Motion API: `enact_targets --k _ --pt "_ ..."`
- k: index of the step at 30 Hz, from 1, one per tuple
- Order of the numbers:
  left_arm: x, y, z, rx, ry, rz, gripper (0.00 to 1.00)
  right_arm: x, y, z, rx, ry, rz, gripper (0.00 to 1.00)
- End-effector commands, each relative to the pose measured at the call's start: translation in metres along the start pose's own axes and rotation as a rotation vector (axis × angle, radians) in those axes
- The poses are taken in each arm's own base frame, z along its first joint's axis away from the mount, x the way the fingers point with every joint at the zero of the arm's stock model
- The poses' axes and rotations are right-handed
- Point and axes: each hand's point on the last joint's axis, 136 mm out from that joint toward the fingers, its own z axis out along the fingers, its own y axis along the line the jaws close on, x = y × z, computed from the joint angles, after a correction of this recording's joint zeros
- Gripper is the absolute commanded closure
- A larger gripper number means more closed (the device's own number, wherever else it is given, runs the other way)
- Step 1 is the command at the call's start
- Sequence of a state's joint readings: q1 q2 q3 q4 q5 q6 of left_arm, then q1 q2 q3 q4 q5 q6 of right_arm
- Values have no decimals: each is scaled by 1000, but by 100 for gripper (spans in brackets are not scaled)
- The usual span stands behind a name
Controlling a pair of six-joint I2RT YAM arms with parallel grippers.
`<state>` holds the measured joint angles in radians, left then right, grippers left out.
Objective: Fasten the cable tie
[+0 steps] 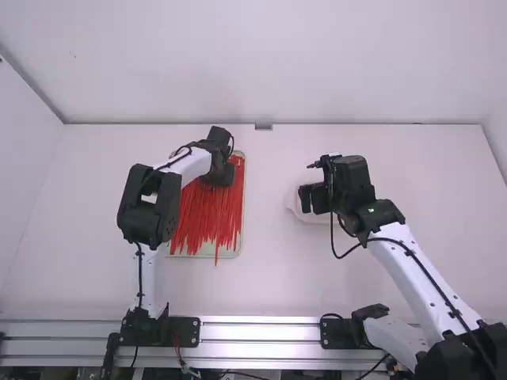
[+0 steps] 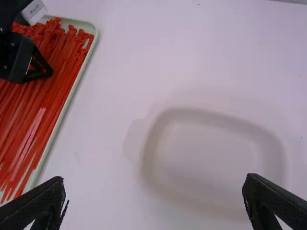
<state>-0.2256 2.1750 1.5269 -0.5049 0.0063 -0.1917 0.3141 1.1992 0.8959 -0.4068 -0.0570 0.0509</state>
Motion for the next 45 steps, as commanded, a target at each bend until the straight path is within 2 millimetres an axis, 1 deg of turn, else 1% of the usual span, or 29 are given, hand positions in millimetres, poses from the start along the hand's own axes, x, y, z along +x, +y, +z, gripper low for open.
enact_targets --k 1,2,12,15,20,26,30,32,37,45 --pt "-7 -7 -4 7 -15 9 75 0 0 -3 0 -9 0 2" --pt "-10 -5 -6 6 -18 4 76 0 0 -3 0 -9 0 2" --pt "-25 -11 -26 9 -22 13 76 0 0 -3 0 -8 0 2" --pt "-23 -11 -29 8 -4 12 75 0 0 -3 0 -8 -1 2" --pt "-11 -9 -28 -1 42 11 75 0 0 -3 0 -9 -7 2" --pt "-2 -7 -25 -6 68 9 74 0 0 -3 1 -9 -7 2" --pt "4 -6 -17 -6 71 8 72 0 0 -3 1 -9 -7 1" --pt "8 -4 -12 -8 72 -11 72 0 0 -3 0 -9 -8 2" --pt "15 -4 -6 -9 80 -13 74 -1 0 -3 0 -13 -8 2" --pt "14 -3 -6 -9 77 -15 75 -1 0 -3 0 -12 -8 2"
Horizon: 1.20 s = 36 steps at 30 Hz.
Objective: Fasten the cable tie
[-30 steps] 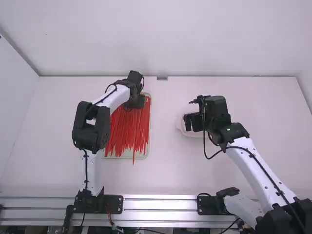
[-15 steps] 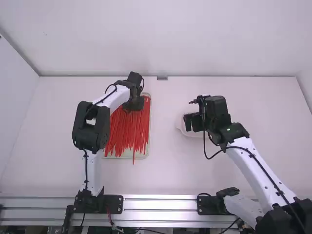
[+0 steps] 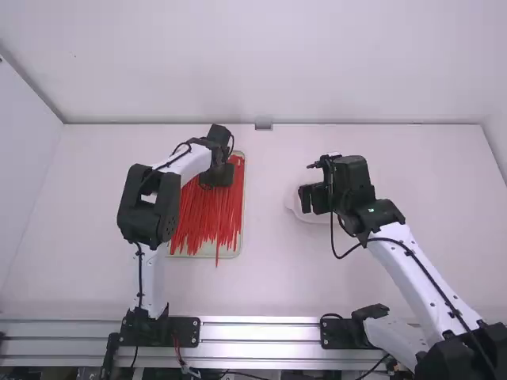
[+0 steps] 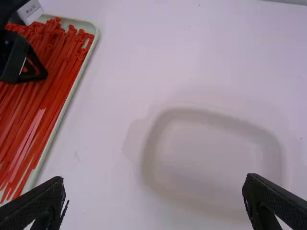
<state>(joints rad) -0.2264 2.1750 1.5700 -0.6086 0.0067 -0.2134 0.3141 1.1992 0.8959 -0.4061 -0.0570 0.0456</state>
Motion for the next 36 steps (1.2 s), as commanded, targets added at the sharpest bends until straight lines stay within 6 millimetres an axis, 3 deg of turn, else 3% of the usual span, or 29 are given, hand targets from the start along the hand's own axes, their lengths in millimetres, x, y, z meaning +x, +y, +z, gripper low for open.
enact_targets --k 1,20,25,27,36 --pt "7 -5 3 3 20 9 75 -1 0 -3 0 -11 -2 2" --pt "15 -5 13 2 21 9 75 -1 0 -3 0 -12 -2 2" --pt "15 -5 13 3 18 8 94 -1 0 -3 0 -11 1 2" --pt "14 -5 13 3 18 8 97 -1 0 -3 0 -11 1 1" --pt "8 -5 13 4 -7 6 98 0 0 -3 -1 -9 1 2"
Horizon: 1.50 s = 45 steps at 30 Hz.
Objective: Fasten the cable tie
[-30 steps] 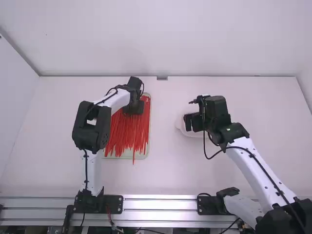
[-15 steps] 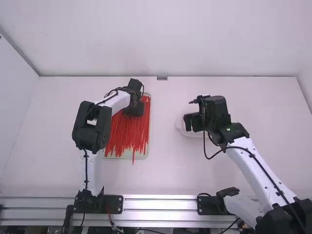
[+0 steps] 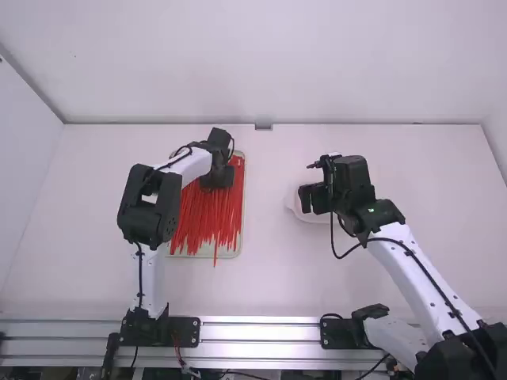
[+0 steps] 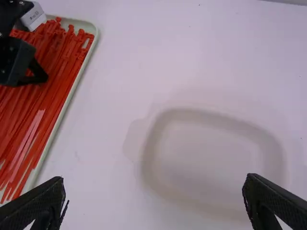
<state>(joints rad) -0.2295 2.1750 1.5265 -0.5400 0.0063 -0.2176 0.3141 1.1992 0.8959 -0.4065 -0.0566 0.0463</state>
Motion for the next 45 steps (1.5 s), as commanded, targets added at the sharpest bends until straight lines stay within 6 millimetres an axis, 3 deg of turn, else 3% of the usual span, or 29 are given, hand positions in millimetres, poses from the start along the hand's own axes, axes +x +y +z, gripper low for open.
enact_targets --k 1,8,11,15,21,27,35,40,45 --pt "4 -5 4 3 2 9 98 0 1 -3 -1 -8 1 2" --pt "-19 1 -8 -48 -61 -18 98 0 1 -3 -1 -9 0 2" --pt "-30 -1 -24 -47 -84 -24 98 -1 0 -3 0 -13 0 2" --pt "-45 -10 -57 -35 -157 -1 98 -3 1 -3 -1 -19 -4 1" --pt "-62 -16 -129 -4 -292 8 98 -3 0 -3 0 -20 -3 2" --pt "-57 -15 -176 -53 -360 20 98 -3 0 -3 0 -20 -4 2" --pt "-31 -29 -232 -141 -410 98 98 -3 0 -3 0 -19 -3 2" --pt "-19 -37 -278 -186 -506 129 98 -3 0 -3 0 -19 -4 1" --pt "-14 -20 -340 -224 -656 89 98 -3 1 -3 -1 -19 -4 2"
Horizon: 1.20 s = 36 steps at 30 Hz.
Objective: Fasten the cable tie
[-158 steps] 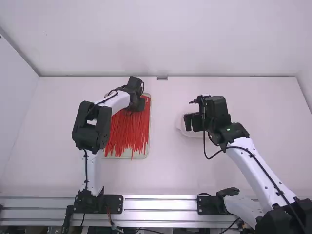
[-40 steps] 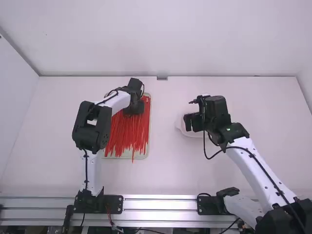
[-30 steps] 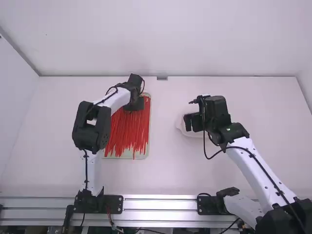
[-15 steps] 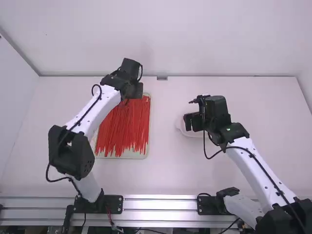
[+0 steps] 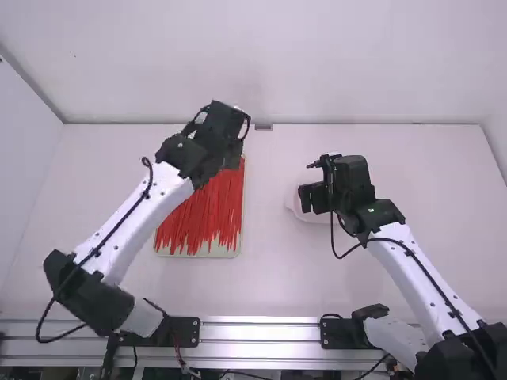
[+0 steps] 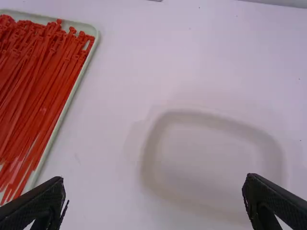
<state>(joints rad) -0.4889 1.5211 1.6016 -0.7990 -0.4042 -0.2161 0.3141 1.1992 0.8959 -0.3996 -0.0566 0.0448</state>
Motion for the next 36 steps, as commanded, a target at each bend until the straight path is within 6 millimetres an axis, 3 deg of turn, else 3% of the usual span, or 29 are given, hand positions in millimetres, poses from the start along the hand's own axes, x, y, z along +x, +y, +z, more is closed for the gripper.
enact_targets --k 1,8,14,25,36 --pt "-21 35 -39 -82 -112 -28 98 -1 0 -3 -1 -12 -3 2" --pt "-24 61 -105 -39 -243 -50 98 -1 0 -3 -1 -12 -2 1" --pt "-7 71 -127 -21 -308 -76 98 -2 2 -3 -8 -14 -3 2" --pt "46 81 -100 -54 -389 -224 98 -4 11 -4 -62 -24 -26 2" --pt "73 63 -57 9 -436 -299 98 -13 39 -8 -227 -66 -92 2"
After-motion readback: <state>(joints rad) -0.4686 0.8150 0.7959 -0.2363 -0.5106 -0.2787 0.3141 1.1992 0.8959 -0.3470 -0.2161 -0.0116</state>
